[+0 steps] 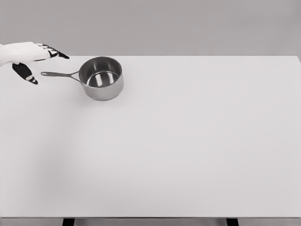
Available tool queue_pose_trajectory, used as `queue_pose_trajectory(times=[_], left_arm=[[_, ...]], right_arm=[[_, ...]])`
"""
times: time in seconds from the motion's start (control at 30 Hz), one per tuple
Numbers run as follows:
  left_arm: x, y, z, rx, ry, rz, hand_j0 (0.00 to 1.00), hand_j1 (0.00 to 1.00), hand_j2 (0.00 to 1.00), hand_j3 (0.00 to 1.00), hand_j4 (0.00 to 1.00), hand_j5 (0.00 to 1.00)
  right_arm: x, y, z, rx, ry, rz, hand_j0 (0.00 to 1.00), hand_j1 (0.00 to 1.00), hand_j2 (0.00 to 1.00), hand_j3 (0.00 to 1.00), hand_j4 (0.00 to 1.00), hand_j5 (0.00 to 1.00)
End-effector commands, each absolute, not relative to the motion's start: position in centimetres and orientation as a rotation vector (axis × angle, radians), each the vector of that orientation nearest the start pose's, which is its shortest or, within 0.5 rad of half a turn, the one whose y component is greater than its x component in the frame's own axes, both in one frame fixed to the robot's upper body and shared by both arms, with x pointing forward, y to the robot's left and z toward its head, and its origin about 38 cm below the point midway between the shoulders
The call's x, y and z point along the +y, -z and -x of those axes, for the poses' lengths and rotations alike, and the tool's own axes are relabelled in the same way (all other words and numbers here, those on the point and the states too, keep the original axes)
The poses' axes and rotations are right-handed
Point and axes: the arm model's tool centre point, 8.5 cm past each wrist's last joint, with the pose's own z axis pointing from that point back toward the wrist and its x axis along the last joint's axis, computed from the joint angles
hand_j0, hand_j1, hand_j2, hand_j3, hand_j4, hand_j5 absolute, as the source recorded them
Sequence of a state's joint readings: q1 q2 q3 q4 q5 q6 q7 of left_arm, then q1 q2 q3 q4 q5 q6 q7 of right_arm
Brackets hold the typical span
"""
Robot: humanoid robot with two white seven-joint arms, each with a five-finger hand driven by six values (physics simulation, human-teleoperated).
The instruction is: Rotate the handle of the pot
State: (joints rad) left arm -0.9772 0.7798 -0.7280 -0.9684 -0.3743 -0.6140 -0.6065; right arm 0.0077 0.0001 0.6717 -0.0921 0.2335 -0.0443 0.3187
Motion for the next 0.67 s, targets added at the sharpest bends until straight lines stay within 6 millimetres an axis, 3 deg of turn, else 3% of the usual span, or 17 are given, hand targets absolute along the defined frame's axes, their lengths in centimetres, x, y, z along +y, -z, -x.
queue_pose_trajectory(times=[0.0,0.03,0.07,0.1,0.17,0.23,0.3,0.33,0.43,0.63], left_arm=[[39.5,-29.3,-50.0,-1.311,1.839,-0.531,1.0,1.0,1.0,1.0,1.0,1.0],[37.7,-30.8,-48.5,-1.367,1.916,-0.523,1.0,1.0,1.0,1.0,1.0,1.0],[36.4,-30.5,-47.1,-1.381,1.976,-0.498,1.0,1.0,1.0,1.0,1.0,1.0],[34.7,-31.8,-45.4,-1.415,2.065,-0.505,1.0,1.0,1.0,1.0,1.0,1.0],[32.2,-32.1,-43.2,-1.456,2.163,-0.472,1.0,1.0,1.0,1.0,1.0,1.0],[31.4,-30.8,-42.1,-1.479,2.173,-0.423,1.0,1.0,1.0,1.0,1.0,1.0],[30.6,-27.8,-41.2,-1.5,2.138,-0.333,1.0,1.0,1.0,1.0,1.0,1.0],[28.6,-26.2,-40.9,-1.548,2.129,-0.26,1.0,1.0,1.0,1.0,1.0,1.0],[28.1,-25.0,-40.1,-1.546,2.132,-0.216,1.0,1.0,1.0,1.0,1.0,1.0],[28.3,-24.5,-39.9,-1.534,2.129,-0.207,1.0,1.0,1.0,1.0,1.0,1.0]], right_arm=[[-23.1,26.2,-0.3,0.058,-0.914,-0.26,1.0,1.0,1.0,1.0,1.0,1.0],[-23.1,26.2,-0.4,0.057,-0.914,-0.259,1.0,1.0,1.0,1.0,1.0,1.0],[-23.1,26.2,-0.4,0.057,-0.914,-0.259,1.0,1.0,1.0,1.0,1.0,1.0],[-23.1,26.2,-0.4,0.057,-0.914,-0.259,1.0,1.0,1.0,1.0,1.0,1.0],[-23.1,26.2,-0.4,0.057,-0.914,-0.259,1.0,1.0,1.0,1.0,1.0,1.0],[-23.1,26.2,-0.3,0.058,-0.914,-0.26,1.0,1.0,1.0,1.0,1.0,1.0],[-23.1,26.2,-0.3,0.058,-0.914,-0.26,1.0,1.0,1.0,1.0,1.0,1.0],[-23.1,26.2,-0.3,0.058,-0.914,-0.26,1.0,1.0,1.0,1.0,1.0,1.0],[-23.1,26.2,-0.3,0.058,-0.914,-0.26,1.0,1.0,1.0,1.0,1.0,1.0],[-23.1,26.2,-0.3,0.058,-0.914,-0.26,1.0,1.0,1.0,1.0,1.0,1.0]])
